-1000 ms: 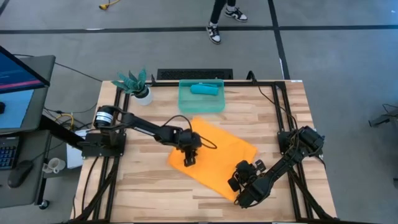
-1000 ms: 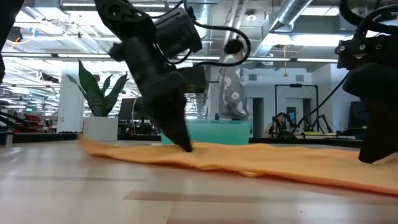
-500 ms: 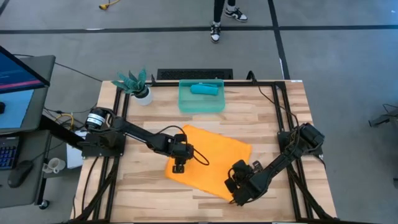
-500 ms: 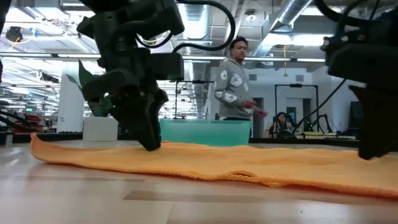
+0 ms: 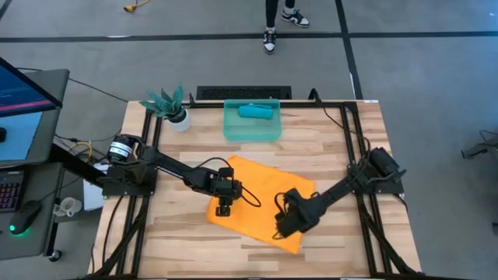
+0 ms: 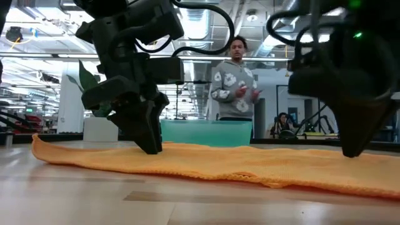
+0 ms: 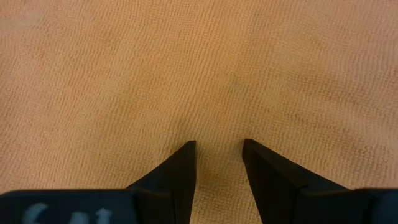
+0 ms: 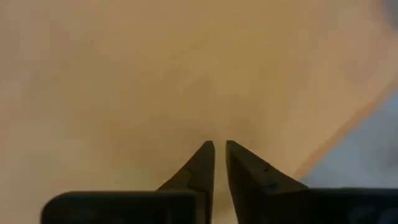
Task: Roll microfiber towels into tight, uniform cylinder then place into a basket
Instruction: Fold the yellow microfiber cloth
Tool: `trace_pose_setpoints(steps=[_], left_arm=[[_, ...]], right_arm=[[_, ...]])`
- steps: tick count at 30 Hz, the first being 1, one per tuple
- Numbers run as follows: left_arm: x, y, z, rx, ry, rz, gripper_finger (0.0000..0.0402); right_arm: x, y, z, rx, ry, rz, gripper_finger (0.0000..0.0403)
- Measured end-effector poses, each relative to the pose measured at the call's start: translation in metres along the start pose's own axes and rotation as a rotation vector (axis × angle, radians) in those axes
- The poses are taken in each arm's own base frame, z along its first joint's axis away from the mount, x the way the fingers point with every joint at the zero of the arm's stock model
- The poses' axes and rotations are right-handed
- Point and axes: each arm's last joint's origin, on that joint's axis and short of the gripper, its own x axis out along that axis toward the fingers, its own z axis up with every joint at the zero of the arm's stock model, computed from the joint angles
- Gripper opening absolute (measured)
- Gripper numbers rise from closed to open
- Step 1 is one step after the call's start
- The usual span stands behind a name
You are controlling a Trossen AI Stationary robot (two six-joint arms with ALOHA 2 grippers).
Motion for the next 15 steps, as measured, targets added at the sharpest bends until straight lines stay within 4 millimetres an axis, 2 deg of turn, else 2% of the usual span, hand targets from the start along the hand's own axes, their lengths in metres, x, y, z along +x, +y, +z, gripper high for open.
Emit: trace_pose_setpoints(steps=[9, 15], left_arm=[[0.0, 0.0, 0.0, -0.016, 0.0, -0.008, 0.0129], [0.0, 0.0, 0.0, -0.019, 0.0, -0.01, 0.0129]], right_arm=[[0.013, -0.024, 0.034, 0.047, 0.027, -0.209, 0.0019], [0.021, -0.017, 0.039, -0.1, 0.116, -0.098, 0.0008]])
